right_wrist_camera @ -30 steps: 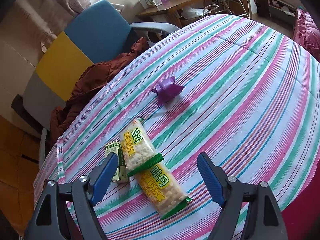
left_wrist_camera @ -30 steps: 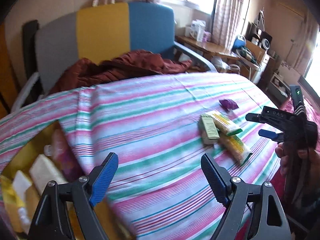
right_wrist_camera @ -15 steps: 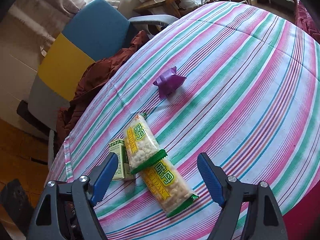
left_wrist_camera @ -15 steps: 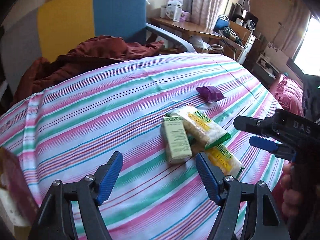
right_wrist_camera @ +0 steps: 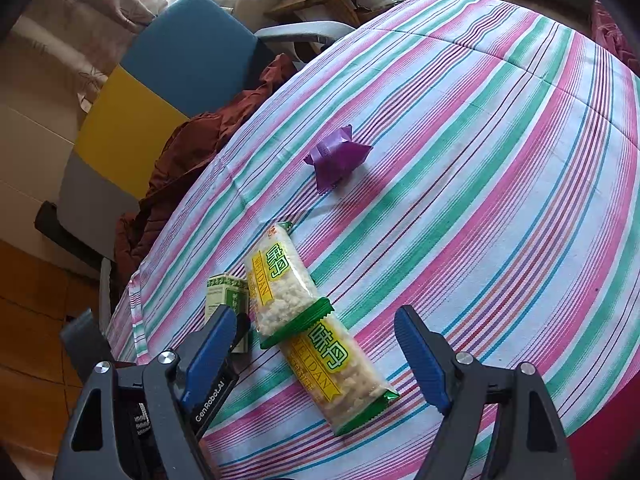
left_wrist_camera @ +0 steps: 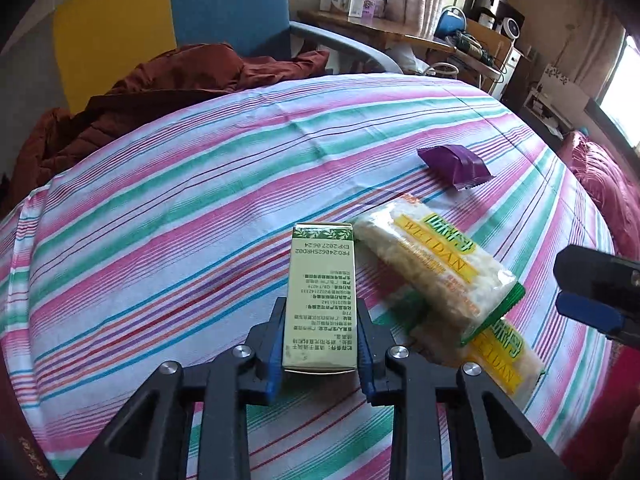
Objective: Organize objects
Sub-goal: 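Grasp the green-and-white box with the left gripper while the right grasps a WEIDAN packet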
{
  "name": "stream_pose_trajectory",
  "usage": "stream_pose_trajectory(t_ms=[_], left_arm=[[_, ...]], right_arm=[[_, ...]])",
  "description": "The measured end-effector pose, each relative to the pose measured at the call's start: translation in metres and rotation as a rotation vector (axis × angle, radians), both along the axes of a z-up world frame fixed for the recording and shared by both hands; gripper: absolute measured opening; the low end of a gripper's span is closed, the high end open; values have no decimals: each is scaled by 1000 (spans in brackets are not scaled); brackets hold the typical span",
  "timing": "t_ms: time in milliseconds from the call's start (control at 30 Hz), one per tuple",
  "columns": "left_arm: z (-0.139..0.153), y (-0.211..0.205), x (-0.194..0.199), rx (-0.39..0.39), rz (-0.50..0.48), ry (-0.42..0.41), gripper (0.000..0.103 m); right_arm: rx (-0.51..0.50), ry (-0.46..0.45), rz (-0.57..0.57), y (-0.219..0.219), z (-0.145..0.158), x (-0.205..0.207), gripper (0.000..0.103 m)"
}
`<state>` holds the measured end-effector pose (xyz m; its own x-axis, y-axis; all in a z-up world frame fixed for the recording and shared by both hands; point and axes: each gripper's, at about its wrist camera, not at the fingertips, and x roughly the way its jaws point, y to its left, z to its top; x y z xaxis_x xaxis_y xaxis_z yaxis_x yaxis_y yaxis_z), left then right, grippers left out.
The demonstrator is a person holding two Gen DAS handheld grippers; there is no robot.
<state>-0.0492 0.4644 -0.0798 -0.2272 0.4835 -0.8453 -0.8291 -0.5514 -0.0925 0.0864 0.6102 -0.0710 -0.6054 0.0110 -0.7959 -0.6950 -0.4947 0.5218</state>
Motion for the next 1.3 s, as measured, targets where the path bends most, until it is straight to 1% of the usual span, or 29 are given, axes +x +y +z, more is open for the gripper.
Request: stream_pose_trajectory(t_ms=[67,133,233,400,533,667,833,1300], left_arm=[[0,-10,0,11,20,2,30],[0,-29,-1,29,58,-21,30],[0,-54,0,49,89,-50,30],[-1,-77,9,71,74,-34,31],[-3,-79,9,87,64,-31,31],[-6,-82,14,107,42,4,31],[-6,-85,8,133,47,-26,31],[-8,-80,14,117,44,25,31]], right_arm=[[4,-8,1,0,-1,-1,83],[8,-16,2,-1,-1,-1,83],[15,-34,6,-1,-3,-3,83],[44,-57,12,-4,-2,-5,83],[67,-82,11,-5,-2,-6,83],[88,-121,15,-6,-5,-10,83],[108,-155,29,-9,-8,-15,83],[135,-203,69,-17,-12,-24,83]])
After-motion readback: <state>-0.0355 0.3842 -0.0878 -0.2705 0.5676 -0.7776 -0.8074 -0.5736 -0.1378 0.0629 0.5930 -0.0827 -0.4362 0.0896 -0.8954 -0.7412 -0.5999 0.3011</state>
